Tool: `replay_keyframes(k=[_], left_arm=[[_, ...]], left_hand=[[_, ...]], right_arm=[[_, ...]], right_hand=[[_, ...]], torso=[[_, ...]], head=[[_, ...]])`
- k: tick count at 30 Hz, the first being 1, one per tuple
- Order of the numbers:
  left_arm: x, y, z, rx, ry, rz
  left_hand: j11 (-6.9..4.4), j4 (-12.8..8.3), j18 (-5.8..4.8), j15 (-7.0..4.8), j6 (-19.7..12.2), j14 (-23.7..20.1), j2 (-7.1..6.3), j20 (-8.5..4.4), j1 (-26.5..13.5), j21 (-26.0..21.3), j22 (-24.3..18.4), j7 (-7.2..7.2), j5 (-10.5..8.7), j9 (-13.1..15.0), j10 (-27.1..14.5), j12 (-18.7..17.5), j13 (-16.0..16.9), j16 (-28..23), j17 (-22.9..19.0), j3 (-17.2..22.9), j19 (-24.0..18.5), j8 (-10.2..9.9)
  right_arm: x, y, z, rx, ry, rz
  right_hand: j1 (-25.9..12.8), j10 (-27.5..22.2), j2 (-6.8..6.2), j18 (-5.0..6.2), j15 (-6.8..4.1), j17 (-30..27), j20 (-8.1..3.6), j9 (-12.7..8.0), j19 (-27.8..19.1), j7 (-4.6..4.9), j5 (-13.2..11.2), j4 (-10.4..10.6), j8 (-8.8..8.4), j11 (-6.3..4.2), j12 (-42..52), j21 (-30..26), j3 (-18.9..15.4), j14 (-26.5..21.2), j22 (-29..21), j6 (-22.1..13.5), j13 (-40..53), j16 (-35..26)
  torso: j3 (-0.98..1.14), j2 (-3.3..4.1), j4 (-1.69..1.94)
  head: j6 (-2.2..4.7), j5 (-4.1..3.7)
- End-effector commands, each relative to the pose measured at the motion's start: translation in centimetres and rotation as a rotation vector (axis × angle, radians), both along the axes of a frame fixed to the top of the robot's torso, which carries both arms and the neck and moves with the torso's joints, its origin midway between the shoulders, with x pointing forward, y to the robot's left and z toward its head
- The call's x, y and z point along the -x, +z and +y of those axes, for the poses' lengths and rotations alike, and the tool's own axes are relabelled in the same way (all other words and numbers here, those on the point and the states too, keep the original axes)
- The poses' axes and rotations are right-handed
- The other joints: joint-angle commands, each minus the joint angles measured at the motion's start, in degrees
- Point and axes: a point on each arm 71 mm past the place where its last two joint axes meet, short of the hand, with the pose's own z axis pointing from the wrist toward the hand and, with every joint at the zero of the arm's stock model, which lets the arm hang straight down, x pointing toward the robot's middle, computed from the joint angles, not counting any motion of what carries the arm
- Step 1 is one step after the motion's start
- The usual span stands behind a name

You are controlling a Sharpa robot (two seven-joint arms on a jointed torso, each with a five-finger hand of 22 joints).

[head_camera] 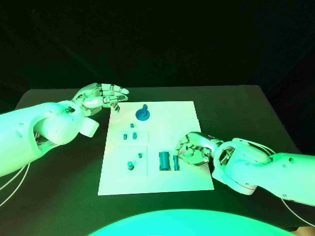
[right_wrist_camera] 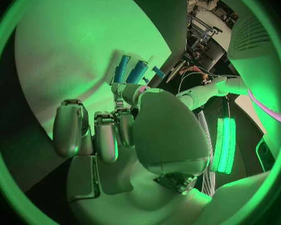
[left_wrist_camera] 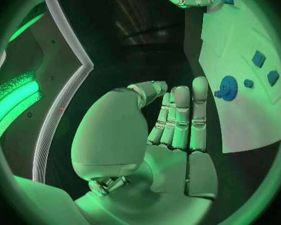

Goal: Assemble the parts on the task board

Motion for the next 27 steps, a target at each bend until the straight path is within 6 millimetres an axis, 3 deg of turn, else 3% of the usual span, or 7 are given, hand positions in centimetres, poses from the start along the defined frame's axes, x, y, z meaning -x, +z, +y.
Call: replay_keyframes(k=[1, 12, 27], left_arm=[[0.04, 0.11, -0.16, 0.010, -0.014, -0.005], [0.03, 0.10, -0.13, 0.010, -0.013, -0.005], [0.00, 0.09, -0.09, 0.010, -0.011, -0.005]], left_hand=[[0.02, 0.3, 0.97, 0.24, -0.5, 0.0, -0.14, 0.40, -0.6, -0.3, -0.1, 2.22, 0.32, -0.1, -0.3, 0.4, -0.1, 0.3, 0.0, -0.1, 0.0, 0.1], [0.02, 0.3, 0.97, 0.24, -0.6, 0.0, -0.10, 0.40, -0.6, -0.3, -0.1, 2.22, 0.32, -0.1, -0.4, 0.5, -0.1, 0.4, 0.0, 0.0, 0.0, 0.3], [0.03, 0.4, 0.97, 0.25, -0.6, 0.0, -0.02, 0.41, -0.6, -0.4, -0.1, 2.23, 0.33, -0.1, -0.4, 0.6, -0.2, 0.4, -0.1, 0.1, 0.0, 0.4]], right_arm=[[0.18, -0.22, 0.07, 0.008, 0.010, 0.003], [-0.09, -0.43, 0.20, 0.012, -0.001, 0.001], [-0.23, -0.04, 0.19, -0.036, -0.029, -0.052]], right_hand=[[-0.7, 0.5, 0.05, -0.34, 0.32, 10.4, 0.44, 0.1, 1.1, 0.07, -0.2, -0.2, -0.14, 0.24, 0.3, 0.2, 0.0, 5.1, 10.9, 0.4, 7.8, 0.1], [-2.2, 0.3, 0.07, -0.25, 0.57, 10.1, 0.57, -0.3, 0.9, 0.57, -0.2, -1.2, -1.61, 0.62, 0.0, -0.3, 0.8, 5.0, 10.8, -1.0, 7.5, 0.0], [-3.6, 0.4, -0.14, -0.29, 0.70, 10.3, 0.71, -0.4, 0.9, 0.59, -0.3, -1.1, -1.86, 0.70, 0.3, 0.0, 0.5, 5.1, 10.8, -0.8, 7.7, 0.1]], torso=[[-0.02, -0.01, 0.01], [-0.02, 0.01, 0.06], [0.00, 0.00, 0.01]], head=[[0.03, -0.05], [0.00, -0.06], [0.09, 0.02]])
